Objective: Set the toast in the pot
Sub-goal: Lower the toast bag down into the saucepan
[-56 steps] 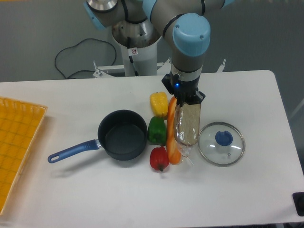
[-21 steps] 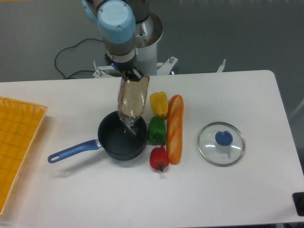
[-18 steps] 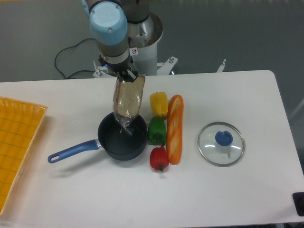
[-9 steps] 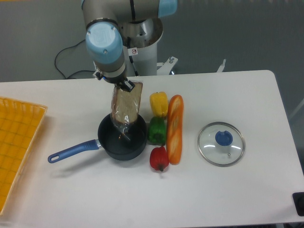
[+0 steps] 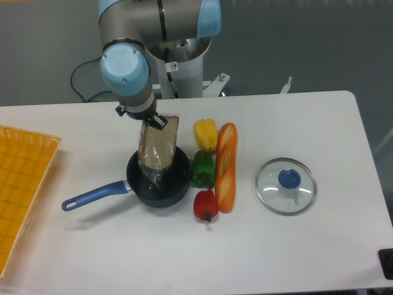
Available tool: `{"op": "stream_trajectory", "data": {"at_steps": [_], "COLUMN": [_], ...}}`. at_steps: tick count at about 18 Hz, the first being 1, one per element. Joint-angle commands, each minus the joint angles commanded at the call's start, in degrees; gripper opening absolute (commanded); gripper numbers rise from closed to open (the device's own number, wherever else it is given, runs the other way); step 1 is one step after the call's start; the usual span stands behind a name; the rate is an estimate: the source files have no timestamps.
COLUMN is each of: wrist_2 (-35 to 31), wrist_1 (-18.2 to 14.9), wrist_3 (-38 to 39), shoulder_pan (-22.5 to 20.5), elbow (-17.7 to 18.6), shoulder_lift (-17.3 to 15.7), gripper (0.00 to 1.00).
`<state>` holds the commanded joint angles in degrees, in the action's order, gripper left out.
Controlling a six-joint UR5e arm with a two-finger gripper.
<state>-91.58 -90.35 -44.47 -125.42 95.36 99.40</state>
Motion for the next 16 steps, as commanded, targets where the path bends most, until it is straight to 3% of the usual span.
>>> {"op": "stream_trajectory", "data": {"at_steps": [8, 12, 16], "wrist_2": [-0.09, -0.09, -0.09], "wrist_1": [2.02, 2.2, 2.2], "wrist_3": [1.93, 2.11, 2.11], "shoulder_pan": [0.7, 0.79, 0.79], "elbow": [-0.09, -0.44, -0.44], "shoulder_lift": [1.58, 2.2, 2.2], "gripper": [0.21, 0.45, 0.49]}}
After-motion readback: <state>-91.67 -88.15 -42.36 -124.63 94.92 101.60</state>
